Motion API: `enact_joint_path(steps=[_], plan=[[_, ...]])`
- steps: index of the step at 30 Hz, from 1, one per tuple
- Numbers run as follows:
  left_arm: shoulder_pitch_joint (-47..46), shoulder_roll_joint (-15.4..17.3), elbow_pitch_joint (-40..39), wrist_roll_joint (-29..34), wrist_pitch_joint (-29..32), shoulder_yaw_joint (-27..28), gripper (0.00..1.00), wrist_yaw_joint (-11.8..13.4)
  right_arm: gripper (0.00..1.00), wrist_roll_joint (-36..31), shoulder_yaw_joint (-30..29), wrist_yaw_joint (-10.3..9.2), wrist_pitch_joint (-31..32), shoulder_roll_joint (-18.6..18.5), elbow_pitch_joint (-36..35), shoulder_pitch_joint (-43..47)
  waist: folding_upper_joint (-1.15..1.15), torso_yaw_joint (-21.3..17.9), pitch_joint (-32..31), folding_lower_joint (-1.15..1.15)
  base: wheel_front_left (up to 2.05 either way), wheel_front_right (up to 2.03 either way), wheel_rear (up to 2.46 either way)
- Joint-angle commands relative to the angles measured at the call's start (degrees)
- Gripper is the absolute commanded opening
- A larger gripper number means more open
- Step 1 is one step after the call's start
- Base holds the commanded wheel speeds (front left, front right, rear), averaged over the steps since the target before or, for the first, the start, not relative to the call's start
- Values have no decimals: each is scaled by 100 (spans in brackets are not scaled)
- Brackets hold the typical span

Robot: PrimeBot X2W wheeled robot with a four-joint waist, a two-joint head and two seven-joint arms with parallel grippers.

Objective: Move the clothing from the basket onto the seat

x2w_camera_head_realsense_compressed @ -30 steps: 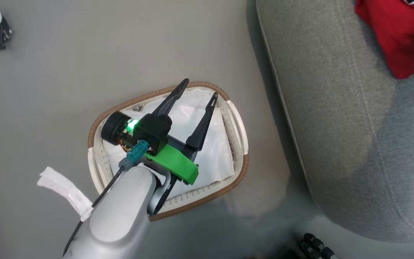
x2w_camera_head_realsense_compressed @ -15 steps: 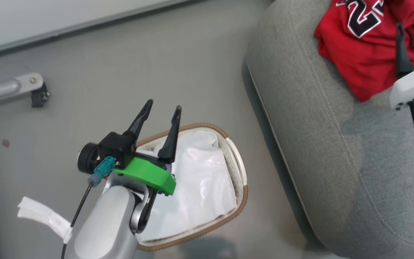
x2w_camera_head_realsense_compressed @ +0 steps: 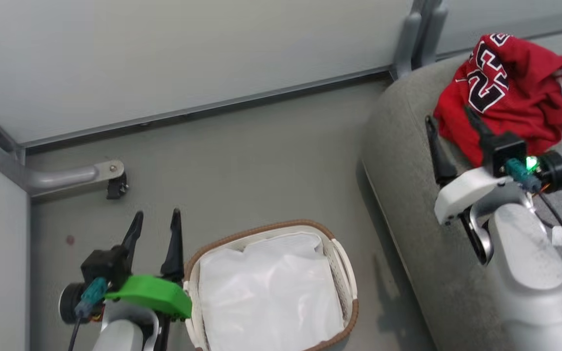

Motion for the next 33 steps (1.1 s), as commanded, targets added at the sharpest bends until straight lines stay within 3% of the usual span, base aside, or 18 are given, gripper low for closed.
enact_joint_path(steps=[1,7,18,33], plan=[[212,-14,-31,-19,-2,122,100,-24,100,73,16,-8,-1,31,-58,243,0,375,-472,0,0,0,0],[803,-49,-185,27,-2,524,100,-58,100,176,46,-8,-1,306,-309,1077,0,546,-745,0,0,0,0],[1429,-96,-465,28,-3,666,100,-77,100,689,-26,-8,-1,356,-775,2152,0,619,-890,0,0,0,0],[1496,-96,-489,-152,-2,518,100,57,100,866,168,-8,0,357,-899,2500,0,545,-931,0,0,0,0]])
